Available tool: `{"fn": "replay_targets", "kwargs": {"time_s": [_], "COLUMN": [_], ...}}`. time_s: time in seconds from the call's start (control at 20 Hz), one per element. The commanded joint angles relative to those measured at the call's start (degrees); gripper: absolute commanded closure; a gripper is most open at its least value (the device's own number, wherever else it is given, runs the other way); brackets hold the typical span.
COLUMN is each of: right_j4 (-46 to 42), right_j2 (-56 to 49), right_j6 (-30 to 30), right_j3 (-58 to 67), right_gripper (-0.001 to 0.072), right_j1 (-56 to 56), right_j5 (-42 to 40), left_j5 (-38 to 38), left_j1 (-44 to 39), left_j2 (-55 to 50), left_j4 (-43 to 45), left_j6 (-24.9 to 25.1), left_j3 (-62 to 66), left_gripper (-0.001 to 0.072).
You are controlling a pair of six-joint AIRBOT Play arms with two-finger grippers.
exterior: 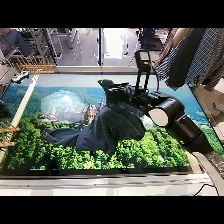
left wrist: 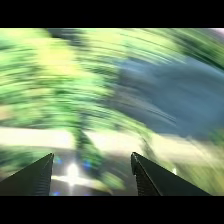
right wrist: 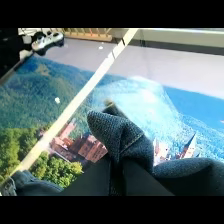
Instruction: Fold the clothes and pants, and hang the long-sleeved shirts on hangers.
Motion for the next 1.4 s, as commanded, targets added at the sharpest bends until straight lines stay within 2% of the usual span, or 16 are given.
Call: {"fn": "replay_targets", "kwargs": {"time_s": [0.0,0.2,0.25,0.35,0.55,0.75,0.9,1.0,1.1,1.35], "right_j4": [-0.35,-1.01,-0.98,-0.96,-0.92,-0.92,-0.98,-1.16,-1.16,-1.14], "right_j2": [-1.25,-1.25,-1.25,-1.25,-1.25,-1.25,-1.25,-1.25,-1.25,-1.25], "right_j6": [-1.97,-1.88,-1.86,-1.66,-1.66,-1.51,-1.53,-1.55,-1.53,-1.53], "right_j3": [0.07,0.07,0.07,0.07,0.07,0.07,0.07,0.07,0.07,0.07], "right_gripper": [0.0669,0.0669,0.0669,0.0669,0.0669,0.0669,0.0669,0.0669,0.0669,0.0668], "right_j1": [0.66,0.66,0.66,0.66,0.7,0.7,0.7,0.7,0.7,0.7], "right_j5": [0.87,0.79,0.7,-0.15,-1.33,-1.31,-1.33,-1.33,-1.31,-1.33], "left_j5": [16.55,24.46,26.27,29.55,33.44,36.06,39.32,39.95,39.82,37.88], "left_j1": [15.72,24.17,25.03,25.42,23.37,22.49,22.73,22.71,22.49,22.49], "left_j2": [-1.4,-8.2,-10.49,-14.58,-19.93,-21.05,-21.07,-21.0,-20.98,-20.96], "left_j4": [8.33,5.7,2.71,-5.31,-12.68,-13.07,-13.09,-13.33,-13.31,-13.33], "left_j6": [-4.79,4.76,7.63,13.57,20.04,20.48,20.5,20.52,20.52,20.76], "left_j3": [-2.34,-2.27,-2.19,-2.16,-2.16,-2.16,-2.16,-2.16,-2.16,-2.16], "left_gripper": [0.023,0.0222,0.0191,0.0191,0.0191,0.0204,0.0468,0.0492,0.0586,0.0592]}}
